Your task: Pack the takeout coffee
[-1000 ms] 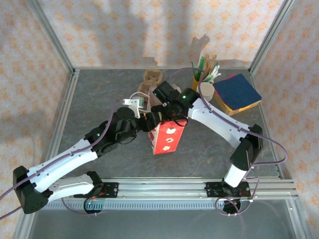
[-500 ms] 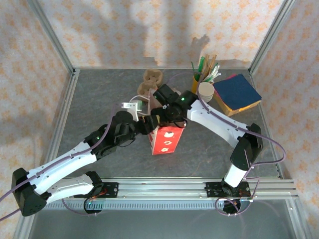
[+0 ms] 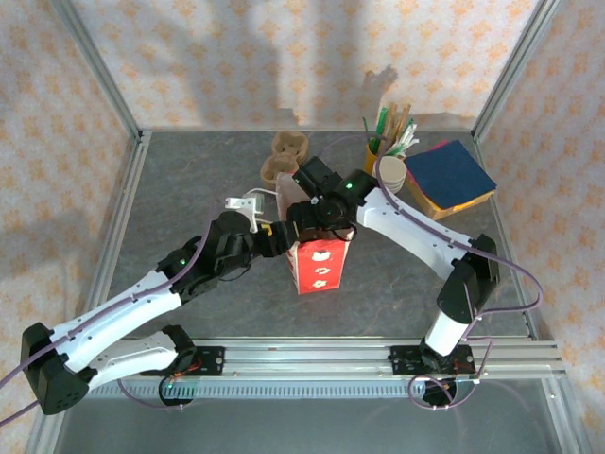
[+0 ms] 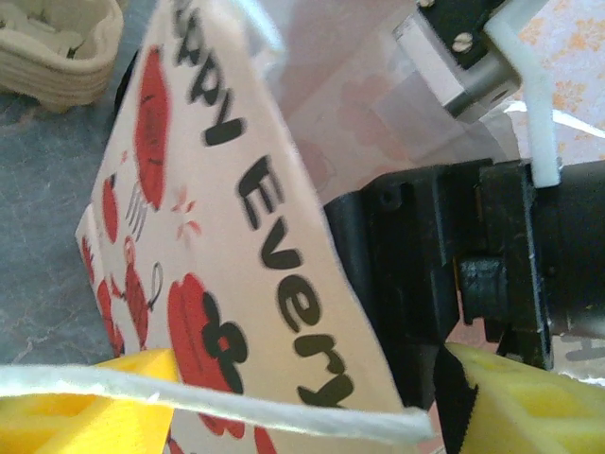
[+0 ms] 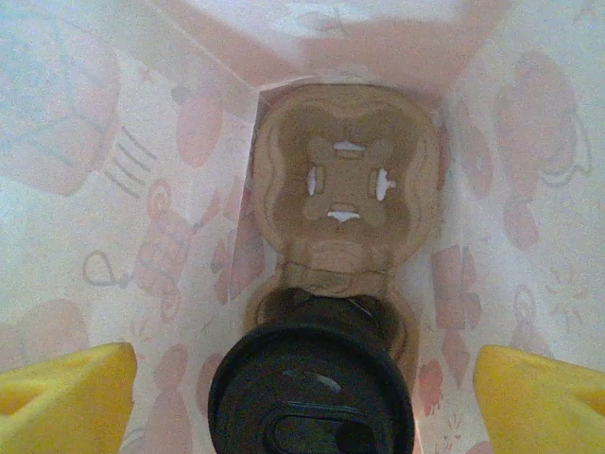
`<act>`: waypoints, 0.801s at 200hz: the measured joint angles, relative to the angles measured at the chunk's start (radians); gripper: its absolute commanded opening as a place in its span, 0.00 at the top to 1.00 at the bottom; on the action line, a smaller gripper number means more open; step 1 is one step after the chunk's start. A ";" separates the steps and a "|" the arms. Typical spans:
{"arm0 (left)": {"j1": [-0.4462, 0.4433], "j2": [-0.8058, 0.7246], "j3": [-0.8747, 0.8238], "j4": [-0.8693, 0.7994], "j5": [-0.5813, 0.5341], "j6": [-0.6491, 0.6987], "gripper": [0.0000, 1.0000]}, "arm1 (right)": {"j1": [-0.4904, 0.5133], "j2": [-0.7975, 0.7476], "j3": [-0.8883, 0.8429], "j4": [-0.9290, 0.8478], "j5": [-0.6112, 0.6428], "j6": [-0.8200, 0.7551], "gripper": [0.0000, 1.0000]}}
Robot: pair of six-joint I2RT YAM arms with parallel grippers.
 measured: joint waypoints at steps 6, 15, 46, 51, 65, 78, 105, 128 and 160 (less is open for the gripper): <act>0.000 -0.004 0.000 -0.010 0.000 0.000 0.25 | 0.000 0.000 0.004 -0.003 0.000 0.000 0.09; 0.001 -0.010 0.000 -0.013 0.000 0.000 0.24 | 0.000 0.000 0.008 -0.006 0.000 0.000 0.09; 0.008 -0.028 0.000 -0.029 0.000 0.001 0.24 | 0.001 0.000 0.029 -0.013 0.000 0.000 0.09; 0.011 -0.028 0.000 -0.033 0.000 0.001 0.24 | 0.001 0.000 0.034 -0.014 0.000 0.000 0.09; 0.012 -0.028 0.000 -0.043 0.001 0.001 0.24 | 0.001 0.000 0.045 -0.015 0.000 -0.002 0.09; 0.012 -0.028 0.009 -0.047 0.001 0.002 0.24 | 0.001 0.000 0.049 -0.016 -0.003 -0.003 0.09; 0.012 -0.028 0.021 -0.056 0.001 0.002 0.24 | 0.001 0.000 0.064 -0.018 -0.011 -0.004 0.09; 0.012 -0.028 0.034 -0.058 0.000 0.005 0.24 | 0.000 0.000 0.080 -0.020 -0.012 -0.004 0.09; 0.014 -0.028 0.049 -0.062 0.002 0.017 0.24 | 0.000 -0.011 0.087 -0.020 -0.016 -0.003 0.09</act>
